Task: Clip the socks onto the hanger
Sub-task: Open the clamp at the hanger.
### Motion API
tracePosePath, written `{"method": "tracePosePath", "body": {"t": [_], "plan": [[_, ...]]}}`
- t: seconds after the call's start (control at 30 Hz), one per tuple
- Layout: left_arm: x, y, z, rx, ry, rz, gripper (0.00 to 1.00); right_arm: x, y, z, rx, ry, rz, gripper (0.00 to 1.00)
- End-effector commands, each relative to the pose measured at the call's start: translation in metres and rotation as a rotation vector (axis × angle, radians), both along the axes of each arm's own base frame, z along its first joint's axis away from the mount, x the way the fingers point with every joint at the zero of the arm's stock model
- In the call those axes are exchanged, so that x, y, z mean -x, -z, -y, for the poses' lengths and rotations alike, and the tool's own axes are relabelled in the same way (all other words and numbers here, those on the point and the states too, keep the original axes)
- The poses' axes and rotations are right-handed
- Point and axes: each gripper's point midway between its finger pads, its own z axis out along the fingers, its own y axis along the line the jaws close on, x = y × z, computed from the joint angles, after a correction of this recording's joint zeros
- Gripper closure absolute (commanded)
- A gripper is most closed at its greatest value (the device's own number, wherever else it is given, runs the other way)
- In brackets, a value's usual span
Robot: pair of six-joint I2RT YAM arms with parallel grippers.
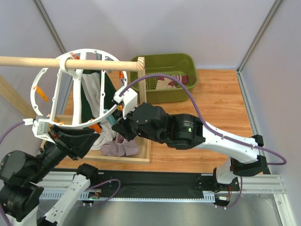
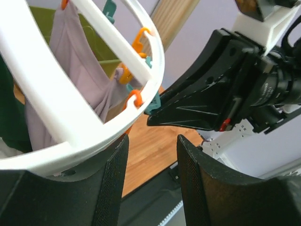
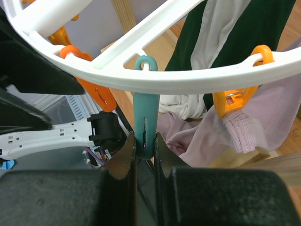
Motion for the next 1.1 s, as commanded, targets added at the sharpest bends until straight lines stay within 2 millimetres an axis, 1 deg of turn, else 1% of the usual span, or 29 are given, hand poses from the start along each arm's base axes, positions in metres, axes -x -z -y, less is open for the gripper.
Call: {"method": "tracePosePath", "body": {"t": [0.0,0.03,0.07,0.13,0.2,0.23,0.27,0.3,0.33,0.4,0.5,0.53,0.57,0.63,0.7,0.73,0.77,0.8,0.83,0.87,0.93,1.07], "plan": [[-0.033,0.003,-0.006,0.048,-0.110,0.051,0.47,0.010,-0.018,0.000,-0.051,-0.029,-0.038,1.00],[-0.030,-0.005,-0.006,0.092,-0.103,0.091,0.47,0.010,-0.022,0.001,-0.062,-0.029,-0.042,1.00],[-0.036,0.005,-0.002,0.105,-0.097,0.061,0.47,0.010,-0.024,0.001,-0.067,-0.028,-0.052,1.00],[-0.038,0.006,-0.001,0.122,-0.098,0.070,0.47,0.012,-0.028,0.003,-0.078,-0.028,-0.074,1.00],[-0.033,0.000,0.002,0.149,-0.068,0.080,0.47,0.015,-0.023,0.000,-0.064,-0.037,-0.096,1.00],[-0.028,-0.008,0.003,0.166,-0.052,0.100,0.47,0.016,-0.025,-0.001,-0.068,-0.042,-0.100,1.00],[-0.024,-0.013,0.004,0.183,-0.033,0.101,0.48,0.015,-0.020,-0.003,-0.051,-0.036,-0.103,1.00],[-0.019,-0.016,0.005,0.190,-0.021,0.103,0.49,0.015,-0.019,-0.002,-0.047,-0.031,-0.108,1.00],[-0.015,-0.017,0.003,0.192,-0.022,0.096,0.49,0.014,-0.019,-0.003,-0.045,-0.026,-0.109,1.00],[-0.012,-0.015,0.003,0.215,-0.019,0.069,0.49,0.015,-0.018,-0.004,-0.033,-0.027,-0.119,1.00],[-0.009,-0.011,0.012,0.272,0.042,0.031,0.49,0.021,-0.013,-0.010,-0.025,-0.051,-0.152,1.00],[-0.010,-0.010,0.016,0.288,0.063,0.038,0.53,0.023,-0.012,-0.012,-0.025,-0.058,-0.160,1.00],[-0.008,-0.011,0.019,0.303,0.090,0.039,0.55,0.024,-0.008,-0.012,-0.015,-0.061,-0.173,1.00],[0.002,-0.012,0.021,0.327,0.125,0.023,0.59,0.024,-0.007,-0.010,-0.006,-0.056,-0.176,1.00],[0.012,-0.014,0.021,0.334,0.151,0.013,0.59,0.024,-0.008,-0.006,-0.005,-0.052,-0.176,1.00],[0.021,-0.021,0.019,0.361,0.167,0.015,0.58,0.024,-0.008,-0.005,-0.005,-0.052,-0.176,1.00],[0.026,-0.026,0.019,0.378,0.183,0.018,0.57,0.025,-0.010,-0.004,-0.009,-0.053,-0.179,1.00],[0.034,-0.030,0.021,0.396,0.223,0.019,0.56,0.024,-0.009,-0.003,-0.003,-0.052,-0.177,1.00],[0.038,-0.038,0.022,0.420,0.249,0.035,0.56,0.025,-0.012,-0.003,-0.008,-0.053,-0.175,1.00],[0.041,-0.042,0.024,0.441,0.271,0.024,0.56,0.025,-0.010,-0.004,-0.003,-0.054,-0.180,1.00],[0.039,-0.044,0.025,0.417,0.263,0.014,0.57,0.027,-0.014,-0.005,-0.014,-0.061,-0.187,1.00],[0.012,-0.033,0.025,0.302,0.146,0.029,0.57,0.032,-0.022,-0.008,-0.046,-0.076,-0.219,1.00]]}}
